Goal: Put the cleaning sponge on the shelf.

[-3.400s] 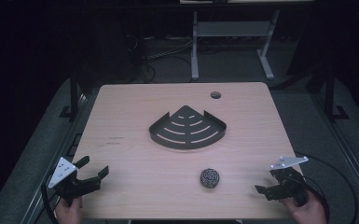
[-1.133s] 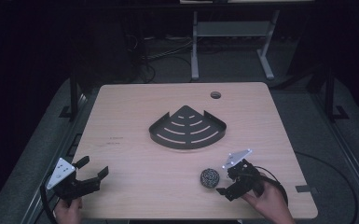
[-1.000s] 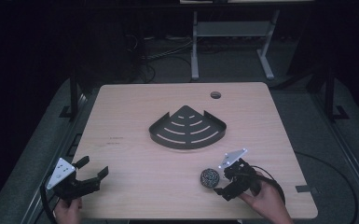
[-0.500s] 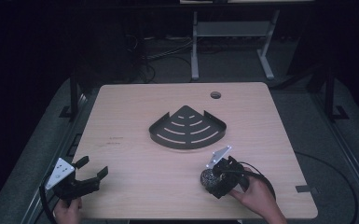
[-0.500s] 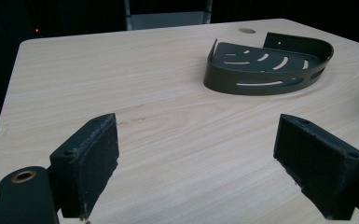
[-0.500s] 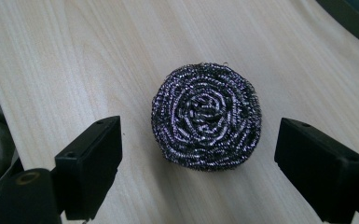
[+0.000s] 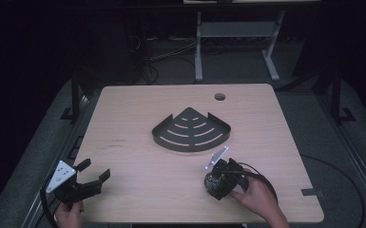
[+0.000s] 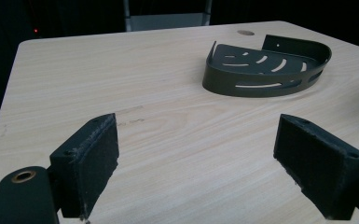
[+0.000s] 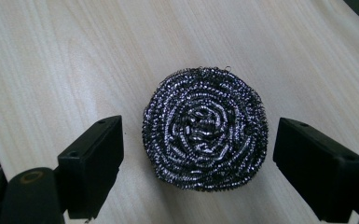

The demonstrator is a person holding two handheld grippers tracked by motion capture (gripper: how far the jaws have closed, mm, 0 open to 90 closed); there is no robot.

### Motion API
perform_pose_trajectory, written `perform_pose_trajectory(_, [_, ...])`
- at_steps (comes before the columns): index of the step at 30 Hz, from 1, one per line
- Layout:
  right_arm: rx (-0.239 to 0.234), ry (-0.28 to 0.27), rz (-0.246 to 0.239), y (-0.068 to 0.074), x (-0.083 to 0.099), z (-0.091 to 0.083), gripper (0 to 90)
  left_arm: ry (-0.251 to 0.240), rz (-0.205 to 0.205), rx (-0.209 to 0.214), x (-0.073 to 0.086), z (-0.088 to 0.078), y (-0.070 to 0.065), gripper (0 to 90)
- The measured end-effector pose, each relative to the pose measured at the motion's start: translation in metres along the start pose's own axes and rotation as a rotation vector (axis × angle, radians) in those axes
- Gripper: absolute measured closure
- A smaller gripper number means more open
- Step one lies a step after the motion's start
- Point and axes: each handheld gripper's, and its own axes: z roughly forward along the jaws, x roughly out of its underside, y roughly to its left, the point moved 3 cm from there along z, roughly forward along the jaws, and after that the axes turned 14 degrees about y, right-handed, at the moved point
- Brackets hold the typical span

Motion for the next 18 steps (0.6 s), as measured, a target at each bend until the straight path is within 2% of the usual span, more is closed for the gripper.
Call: perform_pose_trajectory(18, [0.022, 0.052, -0.018, -0.0011, -0.0080, 0.0046, 25.1, -0.006, -0.005, 0.002, -0.0005, -0.0004, 0.0006, 13.2])
